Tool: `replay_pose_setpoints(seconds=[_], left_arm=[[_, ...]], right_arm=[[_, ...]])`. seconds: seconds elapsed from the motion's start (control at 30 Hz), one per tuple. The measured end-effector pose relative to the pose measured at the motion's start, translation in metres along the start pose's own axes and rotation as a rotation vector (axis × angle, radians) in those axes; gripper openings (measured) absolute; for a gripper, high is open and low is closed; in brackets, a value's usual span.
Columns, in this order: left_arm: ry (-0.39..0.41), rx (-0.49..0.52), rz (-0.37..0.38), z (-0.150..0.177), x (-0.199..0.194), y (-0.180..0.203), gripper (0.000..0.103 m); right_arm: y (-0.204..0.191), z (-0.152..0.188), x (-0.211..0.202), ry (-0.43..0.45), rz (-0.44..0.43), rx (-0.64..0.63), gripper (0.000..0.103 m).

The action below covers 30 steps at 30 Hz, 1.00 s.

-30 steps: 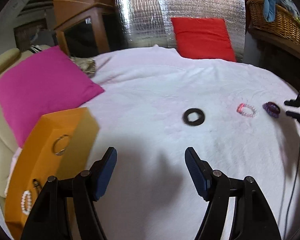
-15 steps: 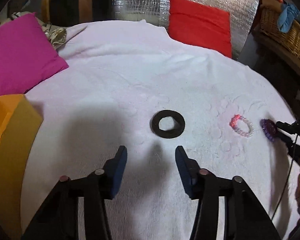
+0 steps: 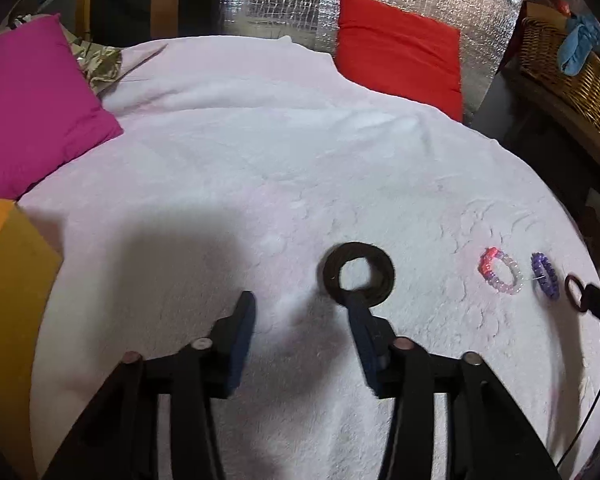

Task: Organize jewelry
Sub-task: 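Grasp the maroon ring bracelet with the right tool while the left approaches the black rubber ring, then close the left tool on the black rubber ring and lift it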

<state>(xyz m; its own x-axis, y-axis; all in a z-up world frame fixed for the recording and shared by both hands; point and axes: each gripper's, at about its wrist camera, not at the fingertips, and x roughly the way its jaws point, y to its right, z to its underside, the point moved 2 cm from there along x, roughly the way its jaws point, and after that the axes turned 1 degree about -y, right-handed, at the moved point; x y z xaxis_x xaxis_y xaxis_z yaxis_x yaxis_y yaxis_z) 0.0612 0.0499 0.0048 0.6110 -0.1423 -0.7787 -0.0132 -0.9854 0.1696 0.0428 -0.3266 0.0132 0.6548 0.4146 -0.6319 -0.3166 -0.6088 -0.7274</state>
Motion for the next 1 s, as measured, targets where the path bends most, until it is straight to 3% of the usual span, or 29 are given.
replay_pose_setpoints(seconds=[0.2, 0.47, 0.5, 0.53, 0.63, 0.73, 1.0], left_arm=[[0.013, 0.024, 0.027, -0.004, 0.009, 0.017, 0.067], [-0.017, 0.021, 0.027, -0.011, 0.025, 0.025, 0.067], [-0.015, 0.020, 0.029, -0.011, 0.025, 0.024, 0.056], [-0.018, 0.017, 0.039, -0.011, 0.025, 0.022, 0.034], [-0.033, 0.009, 0.061, -0.010, 0.024, 0.020, 0.012], [-0.051, -0.004, 0.095, -0.009, 0.016, 0.019, 0.007], [-0.050, 0.017, 0.125, 0.007, -0.026, 0.016, 0.007]], right_arm=[[-0.009, 0.024, 0.014, -0.074, 0.030, -0.073, 0.009], [-0.013, 0.038, 0.030, -0.129, 0.048, -0.108, 0.009], [-0.014, 0.040, 0.031, -0.134, 0.047, -0.109, 0.009], [-0.015, 0.041, 0.032, -0.137, 0.045, -0.110, 0.009], [-0.021, 0.046, 0.035, -0.145, 0.044, -0.126, 0.009], [-0.029, 0.052, 0.037, -0.149, 0.042, -0.144, 0.009], [-0.053, 0.074, 0.039, -0.153, 0.019, -0.187, 0.009]])
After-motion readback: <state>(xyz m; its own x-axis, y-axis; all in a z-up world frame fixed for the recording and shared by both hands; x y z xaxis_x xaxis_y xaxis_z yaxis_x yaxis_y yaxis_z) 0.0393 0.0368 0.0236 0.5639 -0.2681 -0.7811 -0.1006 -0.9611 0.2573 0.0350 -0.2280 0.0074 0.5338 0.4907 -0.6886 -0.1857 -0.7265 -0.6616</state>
